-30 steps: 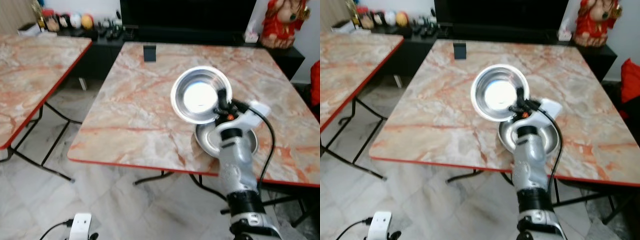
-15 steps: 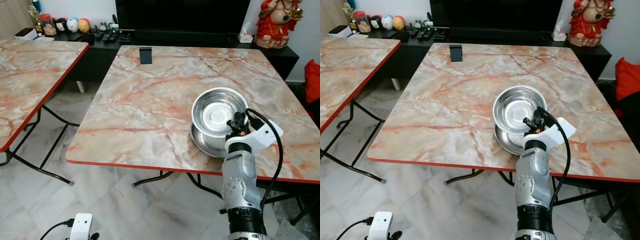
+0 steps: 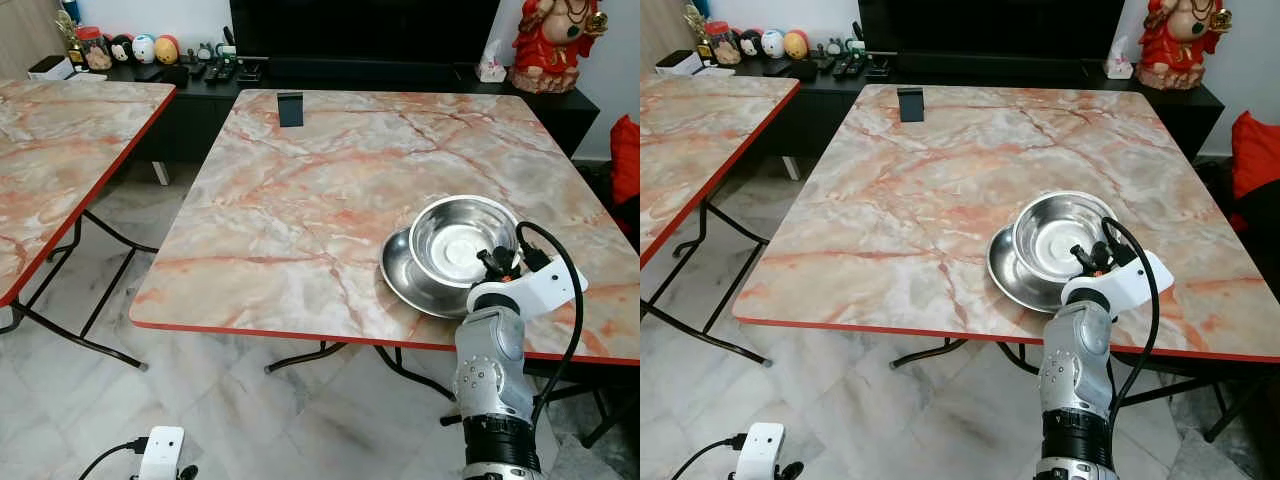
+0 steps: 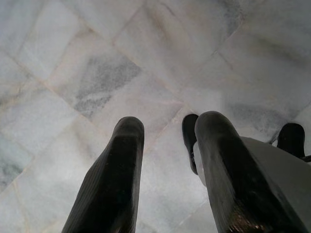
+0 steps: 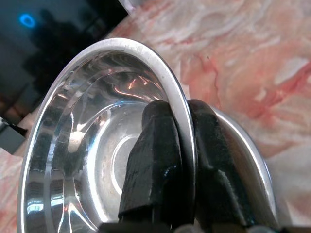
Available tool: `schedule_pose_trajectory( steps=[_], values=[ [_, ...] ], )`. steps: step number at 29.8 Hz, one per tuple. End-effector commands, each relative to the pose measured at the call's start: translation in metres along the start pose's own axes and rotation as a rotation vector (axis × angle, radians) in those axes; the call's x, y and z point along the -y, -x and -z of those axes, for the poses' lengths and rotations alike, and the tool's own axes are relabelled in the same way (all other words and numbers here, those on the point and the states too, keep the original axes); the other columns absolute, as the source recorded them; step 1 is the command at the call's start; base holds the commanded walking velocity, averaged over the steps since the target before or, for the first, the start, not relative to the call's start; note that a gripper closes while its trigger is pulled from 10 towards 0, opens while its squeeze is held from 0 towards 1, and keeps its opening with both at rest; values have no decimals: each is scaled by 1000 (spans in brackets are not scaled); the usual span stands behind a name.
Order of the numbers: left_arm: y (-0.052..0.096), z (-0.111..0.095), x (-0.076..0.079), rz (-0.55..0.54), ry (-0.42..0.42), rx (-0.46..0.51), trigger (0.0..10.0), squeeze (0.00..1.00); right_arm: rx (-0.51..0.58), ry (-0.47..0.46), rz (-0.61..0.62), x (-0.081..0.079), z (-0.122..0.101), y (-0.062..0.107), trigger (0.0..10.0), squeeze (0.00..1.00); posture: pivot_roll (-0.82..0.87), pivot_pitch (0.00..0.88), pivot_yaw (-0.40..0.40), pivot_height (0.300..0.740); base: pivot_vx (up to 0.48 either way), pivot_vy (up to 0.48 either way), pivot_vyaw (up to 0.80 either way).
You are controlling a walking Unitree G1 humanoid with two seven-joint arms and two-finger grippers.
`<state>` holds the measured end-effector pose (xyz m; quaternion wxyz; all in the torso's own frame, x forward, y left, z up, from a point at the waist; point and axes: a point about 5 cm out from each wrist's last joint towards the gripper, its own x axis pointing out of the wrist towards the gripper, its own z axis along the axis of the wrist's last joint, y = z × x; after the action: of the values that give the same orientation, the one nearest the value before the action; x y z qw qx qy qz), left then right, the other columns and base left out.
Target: Setting the table
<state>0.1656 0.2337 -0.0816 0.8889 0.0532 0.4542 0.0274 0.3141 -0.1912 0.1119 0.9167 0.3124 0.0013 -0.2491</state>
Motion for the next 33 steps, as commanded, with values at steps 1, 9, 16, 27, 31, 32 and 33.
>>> schedule_pose_trajectory(
  steps=[1, 9, 16, 27, 31, 32, 33],
  values=[
    [2, 7, -3, -6, -1, -26, 10000, 0, -9, -20, 9, -6, -1, -2, 10000, 0, -51, 0, 2, 740, 0, 0, 0],
    [3, 10, -6, -10, 2, -30, 10000, 0, -68, -70, 20, -12, 4, -3, 10000, 0, -49, 0, 1, 740, 0, 0, 0],
    [2, 7, -4, -9, 2, -27, 10000, 0, -114, -110, 100, -4, 9, -5, 10000, 0, -50, 0, 1, 740, 0, 0, 0],
    [2, 7, -3, -9, 6, -27, 10000, 0, -160, -145, 121, -3, 15, -5, 10000, 0, -46, 0, -2, 740, 0, 0, 0],
    [2, 7, -3, -9, 5, -28, 10000, 0, -168, -159, 129, -2, 17, -6, 10000, 0, -48, 0, -2, 740, 0, 0, 0],
    [2, 7, -3, -9, 5, -28, 10000, 0, -168, -159, 129, -2, 17, -6, 10000, 0, -48, 0, -2, 740, 0, 0, 0],
    [2, 7, -3, -9, 5, -28, 10000, 0, -169, -161, 131, -1, 17, -6, 10000, 0, -48, 0, -2, 740, 0, 0, 0]
  ],
)
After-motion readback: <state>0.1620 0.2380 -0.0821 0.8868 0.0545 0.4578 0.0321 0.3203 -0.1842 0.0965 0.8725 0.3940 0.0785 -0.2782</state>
